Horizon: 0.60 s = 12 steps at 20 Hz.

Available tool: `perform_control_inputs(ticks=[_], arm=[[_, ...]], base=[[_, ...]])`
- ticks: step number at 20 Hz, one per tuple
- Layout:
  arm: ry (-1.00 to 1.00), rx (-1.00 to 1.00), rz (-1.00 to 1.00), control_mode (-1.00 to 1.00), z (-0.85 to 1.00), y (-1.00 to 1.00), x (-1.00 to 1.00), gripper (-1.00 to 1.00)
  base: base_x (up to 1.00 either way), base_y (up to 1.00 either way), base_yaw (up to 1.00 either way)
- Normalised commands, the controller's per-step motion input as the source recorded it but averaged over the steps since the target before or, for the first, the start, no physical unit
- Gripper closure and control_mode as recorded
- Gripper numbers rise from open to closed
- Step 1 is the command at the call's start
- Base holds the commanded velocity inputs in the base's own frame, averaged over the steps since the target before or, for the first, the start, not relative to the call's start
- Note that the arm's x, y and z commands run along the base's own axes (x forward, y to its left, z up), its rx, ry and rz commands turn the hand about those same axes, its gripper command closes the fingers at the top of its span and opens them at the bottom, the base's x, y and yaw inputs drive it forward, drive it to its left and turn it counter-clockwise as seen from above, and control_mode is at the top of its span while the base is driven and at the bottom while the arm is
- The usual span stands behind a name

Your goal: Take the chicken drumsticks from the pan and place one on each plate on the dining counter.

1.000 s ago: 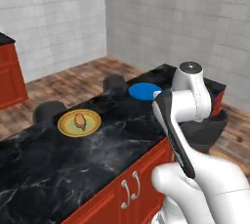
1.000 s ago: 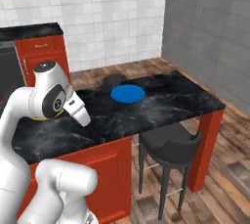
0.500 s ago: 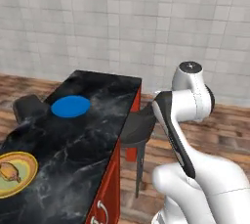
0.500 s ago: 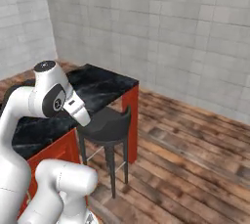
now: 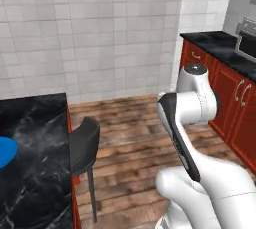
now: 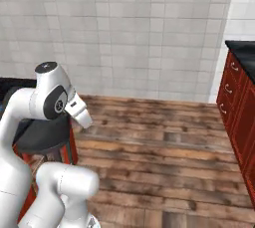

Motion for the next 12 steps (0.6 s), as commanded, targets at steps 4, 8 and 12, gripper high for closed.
perform_control_inputs(ticks=[4,8,12], arm=[[0.00,0.00,0.00,1.00,0.00,0.00,0.00,-1.00],[0.00,0.00,0.00,1.00,0.00,0.00,0.00,-1.00],[0.00,0.00,0.00,1.00,0.00,0.00,0.00,-1.00]], base=[[0.18,-0.24,-0.71],[0.34,-0.39,-0.67],[0.39,-0.56,-0.61]])
